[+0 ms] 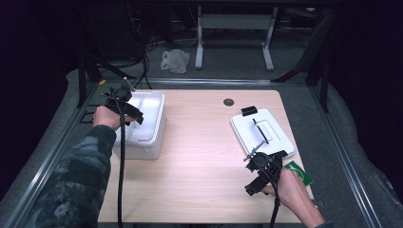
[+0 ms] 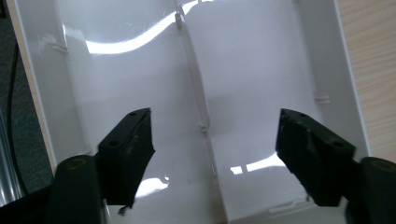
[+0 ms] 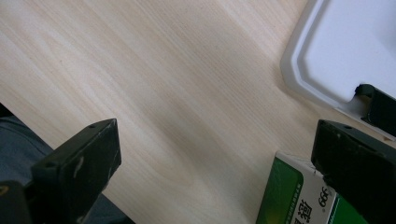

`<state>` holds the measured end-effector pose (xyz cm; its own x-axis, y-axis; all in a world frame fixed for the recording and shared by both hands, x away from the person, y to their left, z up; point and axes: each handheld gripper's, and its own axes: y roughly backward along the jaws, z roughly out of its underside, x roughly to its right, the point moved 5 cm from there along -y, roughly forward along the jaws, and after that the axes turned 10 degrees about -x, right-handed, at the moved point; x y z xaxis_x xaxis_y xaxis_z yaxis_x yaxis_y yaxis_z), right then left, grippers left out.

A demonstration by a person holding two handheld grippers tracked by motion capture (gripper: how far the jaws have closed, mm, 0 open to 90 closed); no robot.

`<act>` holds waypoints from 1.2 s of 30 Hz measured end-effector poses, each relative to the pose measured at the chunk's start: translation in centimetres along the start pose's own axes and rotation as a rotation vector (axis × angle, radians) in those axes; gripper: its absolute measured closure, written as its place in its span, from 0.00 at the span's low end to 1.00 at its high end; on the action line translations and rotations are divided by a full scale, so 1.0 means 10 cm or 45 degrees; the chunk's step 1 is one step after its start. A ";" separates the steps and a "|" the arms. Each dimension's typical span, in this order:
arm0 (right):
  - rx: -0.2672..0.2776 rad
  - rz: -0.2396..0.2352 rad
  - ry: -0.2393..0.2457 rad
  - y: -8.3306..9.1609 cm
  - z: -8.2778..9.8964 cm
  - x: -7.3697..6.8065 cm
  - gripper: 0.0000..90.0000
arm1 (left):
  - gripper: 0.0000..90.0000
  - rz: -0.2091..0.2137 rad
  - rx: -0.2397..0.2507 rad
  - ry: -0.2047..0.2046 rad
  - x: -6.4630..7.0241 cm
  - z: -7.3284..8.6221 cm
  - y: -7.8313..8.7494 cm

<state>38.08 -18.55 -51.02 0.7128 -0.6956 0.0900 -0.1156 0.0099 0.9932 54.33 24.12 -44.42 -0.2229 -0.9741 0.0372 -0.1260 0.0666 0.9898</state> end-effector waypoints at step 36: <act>0.018 0.014 -0.062 0.04 0.08 0.17 0.03 | 0.99 -0.162 -0.154 -0.033 0.12 -0.14 -0.27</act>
<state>38.70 -20.30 -50.58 0.6766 -0.7299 0.0969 -0.1334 0.0079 0.9910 55.71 22.44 -46.87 -0.2380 -0.9670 -0.0912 -0.0378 -0.0846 0.9957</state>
